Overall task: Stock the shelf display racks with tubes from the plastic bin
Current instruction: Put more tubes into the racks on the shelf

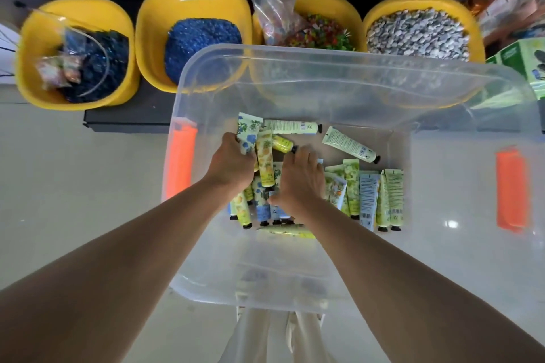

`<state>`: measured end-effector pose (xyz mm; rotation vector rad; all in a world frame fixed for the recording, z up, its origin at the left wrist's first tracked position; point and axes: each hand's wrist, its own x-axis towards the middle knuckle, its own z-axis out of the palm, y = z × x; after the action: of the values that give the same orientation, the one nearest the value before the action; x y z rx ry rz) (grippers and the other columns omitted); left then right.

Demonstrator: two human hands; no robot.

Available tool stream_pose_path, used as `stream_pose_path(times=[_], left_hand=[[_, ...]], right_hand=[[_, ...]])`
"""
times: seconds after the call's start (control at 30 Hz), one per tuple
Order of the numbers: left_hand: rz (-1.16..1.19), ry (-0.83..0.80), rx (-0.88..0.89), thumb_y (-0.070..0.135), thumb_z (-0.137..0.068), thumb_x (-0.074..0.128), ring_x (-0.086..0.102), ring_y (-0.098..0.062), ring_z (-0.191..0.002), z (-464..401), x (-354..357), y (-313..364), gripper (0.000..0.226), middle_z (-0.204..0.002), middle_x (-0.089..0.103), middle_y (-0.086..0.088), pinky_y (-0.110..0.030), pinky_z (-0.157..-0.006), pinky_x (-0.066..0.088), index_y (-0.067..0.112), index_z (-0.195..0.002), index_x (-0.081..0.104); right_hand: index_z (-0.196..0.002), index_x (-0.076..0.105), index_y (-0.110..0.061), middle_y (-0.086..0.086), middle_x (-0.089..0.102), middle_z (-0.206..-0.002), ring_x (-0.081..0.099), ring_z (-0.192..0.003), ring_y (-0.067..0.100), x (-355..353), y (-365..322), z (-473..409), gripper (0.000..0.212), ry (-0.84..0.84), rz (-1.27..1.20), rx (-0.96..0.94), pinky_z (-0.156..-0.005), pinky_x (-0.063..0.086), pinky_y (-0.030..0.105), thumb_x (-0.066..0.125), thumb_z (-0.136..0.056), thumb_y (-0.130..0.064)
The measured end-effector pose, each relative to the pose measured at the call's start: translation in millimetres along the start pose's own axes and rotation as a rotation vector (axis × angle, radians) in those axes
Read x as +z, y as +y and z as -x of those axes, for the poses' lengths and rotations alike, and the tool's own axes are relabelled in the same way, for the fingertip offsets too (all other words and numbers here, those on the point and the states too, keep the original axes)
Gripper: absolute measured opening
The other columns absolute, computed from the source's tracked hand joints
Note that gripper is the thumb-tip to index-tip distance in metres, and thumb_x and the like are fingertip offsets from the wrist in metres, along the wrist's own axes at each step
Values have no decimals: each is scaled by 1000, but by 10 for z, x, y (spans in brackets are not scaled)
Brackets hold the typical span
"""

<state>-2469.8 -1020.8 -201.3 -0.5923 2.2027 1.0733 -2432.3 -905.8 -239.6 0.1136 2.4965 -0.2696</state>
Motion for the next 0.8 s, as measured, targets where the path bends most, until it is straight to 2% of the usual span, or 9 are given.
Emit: stream_pose_path(times=[0.07,0.13,0.23,0.33,0.43,0.5,0.57,0.67,0.8], left_hand=[[4,-12,-5,14,-93,48,58,-27,-87,18,-5,-3,11,-98,58,-14,-30,-60,41,12,-97,39],[20,-23,-2,15,-93,49,59,-26,-86,50,-9,26,9,-100,61,-14,-32,-63,43,12,-98,41],[92,-62,7,18,-96,46,59,-21,-77,146,-40,120,9,-95,62,-11,-20,-52,43,11,-98,43],[159,-101,7,18,-98,44,55,-17,-67,294,-105,251,11,-92,58,-13,-8,-35,36,7,-97,42],[126,-120,33,14,-96,45,56,-15,-67,503,-258,465,5,-89,59,-8,-9,-33,33,11,-92,44],[78,-125,73,11,-95,47,59,-19,-75,681,-396,653,11,-87,57,-7,-13,-38,35,17,-86,44],[82,-120,124,7,-92,51,61,-27,-86,911,-552,907,8,-95,59,-12,-26,-53,44,14,-95,48],[90,-109,192,7,-88,58,61,-33,-88,1299,-838,1331,22,-104,62,-17,-45,-73,51,9,-108,49],[48,-25,275,19,-87,63,45,-23,-78,1855,-1245,1893,22,-84,46,-3,-37,-67,44,16,-93,42]], right_hand=[[-130,34,-5,15,35,-134,38,-125,31,-46,10,-34,90,-1,-54,21,-102,36,39,85,-63,-37],[-123,36,-6,11,52,-117,54,-111,29,-91,33,-15,81,0,-152,0,-85,45,37,85,-64,-30],[-118,38,-7,6,57,-86,63,-90,28,-188,117,109,65,-61,-301,-25,-64,42,30,79,-72,-25],[-120,39,-5,3,49,-86,52,-81,21,-434,260,264,56,-58,-469,-44,-64,39,26,73,-79,-23],[-131,35,-7,12,52,-118,52,-82,17,-894,404,443,55,-62,-617,-44,-63,42,24,64,-88,-23],[-132,34,-10,13,48,-128,56,-80,17,-1266,484,589,55,-61,-646,-44,-63,47,27,64,-88,-22],[-130,35,-11,8,48,-124,60,-79,18,-1692,511,785,56,-13,-680,-61,-62,52,30,67,-86,-24],[-120,40,-12,3,54,-100,62,-68,16,-2363,470,1146,49,57,-731,-89,-62,57,34,69,-84,-27],[-102,44,-18,8,56,-76,64,-64,20,-3223,393,1635,35,132,-803,-149,-68,59,40,72,-81,-23]])
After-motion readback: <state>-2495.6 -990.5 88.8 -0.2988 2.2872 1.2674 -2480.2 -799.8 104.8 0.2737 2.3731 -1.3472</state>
